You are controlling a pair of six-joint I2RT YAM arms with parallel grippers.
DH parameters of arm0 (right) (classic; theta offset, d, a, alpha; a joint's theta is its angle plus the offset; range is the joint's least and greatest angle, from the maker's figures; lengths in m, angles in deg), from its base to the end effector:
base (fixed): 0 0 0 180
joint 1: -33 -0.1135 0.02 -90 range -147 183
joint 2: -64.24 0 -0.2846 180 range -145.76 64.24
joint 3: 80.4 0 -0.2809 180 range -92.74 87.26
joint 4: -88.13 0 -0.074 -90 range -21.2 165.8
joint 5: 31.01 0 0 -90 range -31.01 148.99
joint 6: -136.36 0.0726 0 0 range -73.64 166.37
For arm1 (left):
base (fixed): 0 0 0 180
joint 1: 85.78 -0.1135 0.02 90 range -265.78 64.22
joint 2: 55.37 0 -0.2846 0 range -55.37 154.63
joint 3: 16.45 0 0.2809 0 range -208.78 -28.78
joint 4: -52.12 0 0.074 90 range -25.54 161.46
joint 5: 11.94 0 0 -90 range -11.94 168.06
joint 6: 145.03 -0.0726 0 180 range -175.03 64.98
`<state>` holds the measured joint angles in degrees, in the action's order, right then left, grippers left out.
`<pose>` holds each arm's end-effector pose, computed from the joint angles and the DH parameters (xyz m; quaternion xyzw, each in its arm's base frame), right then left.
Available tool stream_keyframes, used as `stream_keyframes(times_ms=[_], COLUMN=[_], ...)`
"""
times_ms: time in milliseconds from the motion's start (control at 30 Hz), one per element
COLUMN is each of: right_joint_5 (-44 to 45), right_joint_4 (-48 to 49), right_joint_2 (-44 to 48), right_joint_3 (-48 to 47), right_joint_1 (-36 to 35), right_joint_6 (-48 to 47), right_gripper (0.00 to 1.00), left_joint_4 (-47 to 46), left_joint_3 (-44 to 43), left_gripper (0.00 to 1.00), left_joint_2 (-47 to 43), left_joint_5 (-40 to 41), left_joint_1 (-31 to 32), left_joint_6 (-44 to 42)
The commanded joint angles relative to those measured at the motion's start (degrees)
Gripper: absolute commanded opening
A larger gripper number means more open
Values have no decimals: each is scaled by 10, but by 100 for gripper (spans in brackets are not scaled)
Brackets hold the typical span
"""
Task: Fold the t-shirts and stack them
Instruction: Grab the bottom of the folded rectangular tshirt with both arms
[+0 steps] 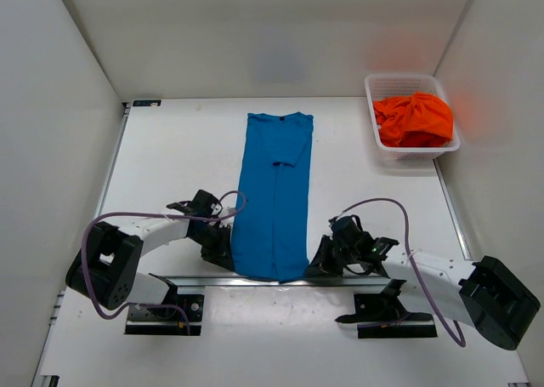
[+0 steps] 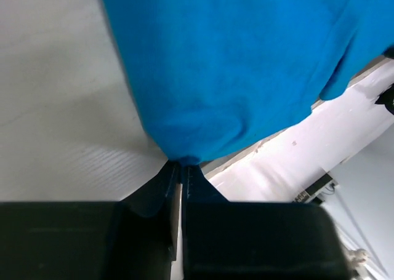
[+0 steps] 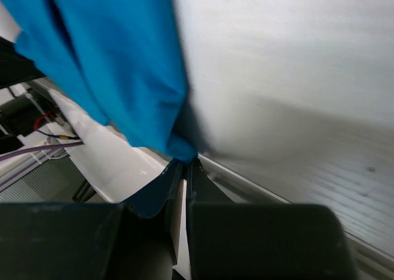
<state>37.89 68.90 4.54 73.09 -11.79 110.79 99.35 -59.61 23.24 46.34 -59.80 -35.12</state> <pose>0.1221 0.1580 0.0931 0.1006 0.9271 0.3585 0.0421 0.1720 -0.1263 0.0949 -0.0682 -0.9577 0.2751 0.0498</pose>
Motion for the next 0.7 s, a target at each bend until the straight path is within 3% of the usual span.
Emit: stream_keyframes(times_ms=[0,267,667], right_joint_5=[8,-18,-58], right_joint_4=[7,-49,-50], right_joint_2=[6,-61,-261], right_joint_3=[-47,-188,-398], right_joint_1=[16,85,223], right_joint_6=[-29,-128,-266], right_gripper=[0,0,0], left_joint_4=[-9,46,62], left_joint_3=[-26,-136,-438], left_gripper=[5,0,0], left_joint_2=[-6,12,217], left_joint_5=[-4,-28,-31], left_joint_1=[-5,-30,-102], left_joint_6=[-14,-48,-68])
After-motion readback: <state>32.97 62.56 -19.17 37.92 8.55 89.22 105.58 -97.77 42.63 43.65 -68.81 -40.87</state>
